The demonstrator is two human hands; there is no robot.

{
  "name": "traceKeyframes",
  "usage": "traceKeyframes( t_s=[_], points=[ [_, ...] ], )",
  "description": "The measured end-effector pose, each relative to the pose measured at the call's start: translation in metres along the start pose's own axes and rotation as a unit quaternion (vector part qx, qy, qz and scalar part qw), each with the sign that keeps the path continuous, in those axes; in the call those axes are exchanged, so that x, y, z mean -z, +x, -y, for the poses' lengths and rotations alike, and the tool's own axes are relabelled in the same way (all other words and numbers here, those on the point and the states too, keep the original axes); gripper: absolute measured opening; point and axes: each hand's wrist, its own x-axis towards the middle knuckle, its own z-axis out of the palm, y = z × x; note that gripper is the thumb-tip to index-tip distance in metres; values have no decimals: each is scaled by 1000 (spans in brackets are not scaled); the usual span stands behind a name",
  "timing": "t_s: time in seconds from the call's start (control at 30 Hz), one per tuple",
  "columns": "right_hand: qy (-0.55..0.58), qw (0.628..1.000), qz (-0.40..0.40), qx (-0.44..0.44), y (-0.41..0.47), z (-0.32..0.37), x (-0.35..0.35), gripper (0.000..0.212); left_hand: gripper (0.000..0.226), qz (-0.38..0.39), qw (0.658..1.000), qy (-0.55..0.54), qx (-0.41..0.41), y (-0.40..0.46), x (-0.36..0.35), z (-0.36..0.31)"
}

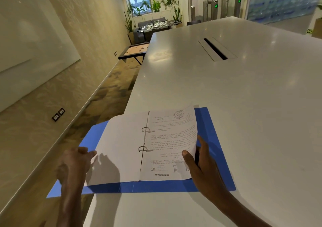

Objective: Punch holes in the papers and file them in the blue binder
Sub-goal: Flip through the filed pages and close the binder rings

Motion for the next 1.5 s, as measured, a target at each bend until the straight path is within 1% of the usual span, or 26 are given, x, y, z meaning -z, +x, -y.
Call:
traceKeyframes(
  t_s=[0.1, 0.17, 0.3, 0.43, 0.5, 0.6, 0.67, 0.8, 0.97, 1.07, 1.23, 1.33, 1.37, 1.43, 1.5],
  points=[
    [-3, 1000, 1, -6, 0, 2, 0, 71, 17, 12, 993, -101, -66, -48, 12, -47],
    [-9, 1000, -1, -9, 0, 2, 0, 72, 15, 43, 982, -146, -115, -74, 11, -71],
    [-28, 999, -8, -16, 2, 1, 1, 73, 2, 109, 960, -163, -197, -117, -5, -112],
    [-48, 998, -1, -37, 2, 4, 2, 81, 17, 236, 932, -153, -231, -154, -39, -138],
    [-71, 997, -2, -36, 1, 7, 3, 86, 15, 270, 921, -152, -234, -170, -55, -145],
    [-93, 995, 0, -33, 1, 7, 5, 81, 33, 282, 919, -144, -236, -185, -70, -151],
    [-95, 995, 4, -38, 1, 6, 5, 79, 38, 285, 921, -128, -234, -188, -76, -152],
    [-95, 995, 13, -34, 1, 5, 4, 79, 30, 287, 923, -103, -234, -185, -81, -149],
    [-97, 995, 11, -32, 2, -1, 1, 80, 24, 306, 915, -104, -243, -186, -81, -148],
    [-94, 995, 10, -32, 2, -4, 0, 81, 18, 293, 914, -99, -261, -187, -82, -147],
    [-87, 996, 16, -18, 0, 3, 4, 96, 13, 304, 914, -116, -242, -184, -77, -147],
    [-68, 997, 18, -12, -1, 8, 6, 122, 16, 311, 913, -156, -215, -181, -72, -146],
    [-72, 997, 18, -10, -2, 9, 6, 126, 18, 310, 912, -169, -207, -180, -70, -146],
    [-78, 997, 18, -14, -3, 11, 5, 125, 22, 307, 913, -183, -197, -178, -65, -147],
    [-61, 998, 17, -15, -3, 11, 5, 129, 26, 300, 915, -195, -190, -174, -57, -147]
  ],
)
